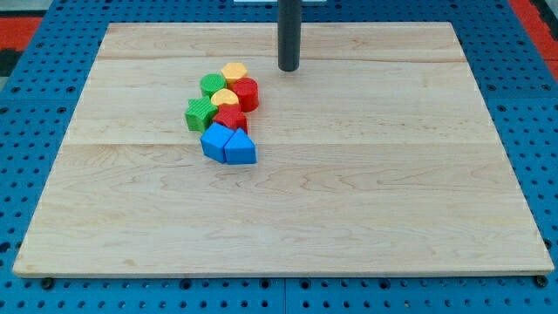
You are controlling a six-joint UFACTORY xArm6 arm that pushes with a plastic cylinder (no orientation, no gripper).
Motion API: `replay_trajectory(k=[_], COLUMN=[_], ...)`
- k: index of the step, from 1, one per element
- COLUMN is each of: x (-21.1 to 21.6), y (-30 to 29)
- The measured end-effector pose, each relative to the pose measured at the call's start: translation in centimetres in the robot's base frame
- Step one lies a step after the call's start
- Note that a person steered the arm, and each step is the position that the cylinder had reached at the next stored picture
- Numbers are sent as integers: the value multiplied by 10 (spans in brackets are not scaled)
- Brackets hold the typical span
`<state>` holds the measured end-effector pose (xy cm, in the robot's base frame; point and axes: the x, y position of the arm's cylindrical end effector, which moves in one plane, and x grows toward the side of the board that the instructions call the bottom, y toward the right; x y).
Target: Move the yellow hexagon into the group of blocks
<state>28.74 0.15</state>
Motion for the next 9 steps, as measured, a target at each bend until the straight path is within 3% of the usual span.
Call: replay_trajectory(k=[2, 4, 5, 6, 8, 9], x=[26, -2, -2, 6, 39, 25], y=[-77, -73, -120, -132, -96, -106])
